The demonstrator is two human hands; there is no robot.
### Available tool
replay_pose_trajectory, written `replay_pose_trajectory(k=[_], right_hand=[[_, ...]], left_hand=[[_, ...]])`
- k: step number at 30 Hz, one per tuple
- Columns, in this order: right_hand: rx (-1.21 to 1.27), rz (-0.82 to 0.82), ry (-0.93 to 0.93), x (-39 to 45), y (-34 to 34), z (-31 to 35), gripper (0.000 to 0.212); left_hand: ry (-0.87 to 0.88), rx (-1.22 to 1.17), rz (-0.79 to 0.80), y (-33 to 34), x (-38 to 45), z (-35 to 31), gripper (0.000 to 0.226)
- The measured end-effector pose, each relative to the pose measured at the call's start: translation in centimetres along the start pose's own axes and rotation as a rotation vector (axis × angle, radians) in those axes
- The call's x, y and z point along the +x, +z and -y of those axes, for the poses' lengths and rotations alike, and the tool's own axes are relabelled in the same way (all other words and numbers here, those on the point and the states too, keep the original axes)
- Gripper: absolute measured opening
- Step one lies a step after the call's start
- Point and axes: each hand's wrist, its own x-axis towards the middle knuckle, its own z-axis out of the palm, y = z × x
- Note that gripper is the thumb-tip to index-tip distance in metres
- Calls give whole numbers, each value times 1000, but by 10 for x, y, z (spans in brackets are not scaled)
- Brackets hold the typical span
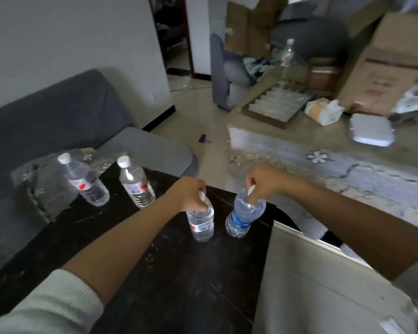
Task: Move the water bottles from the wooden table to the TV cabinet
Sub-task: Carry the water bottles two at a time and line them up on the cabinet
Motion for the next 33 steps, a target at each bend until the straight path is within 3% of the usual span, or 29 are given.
replay_pose_trajectory(k=[4,7,9,11,14,17,25,29,33], right_hand=[[95,-77,217,-85,-6,-58,18],[181,-170,394,-159,-3,-107,22],[222,-231,513,-211,2,-136,22],[284,-309,638,-258,10,-160,23],[368,-434,857,-336,32,-193,36],[422,-524,1067,-422,62,-215,36],[643,-643,1532,-603,148,-207,27],[725,-671,1764,-669,193,-175,20],[819,-742,1963,-717,238,-132,17]], left_hand=[[181,22,42,10,6,-78,25],[327,41,32,24,3,-148,36],[411,63,12,35,-6,-200,21],[495,59,14,48,-17,-247,20],[630,82,68,78,-39,-320,33],[809,86,169,113,-69,-393,26],[1273,168,418,199,-169,-553,35],[1491,222,528,229,-236,-606,16],[1672,300,574,259,-300,-636,28]])
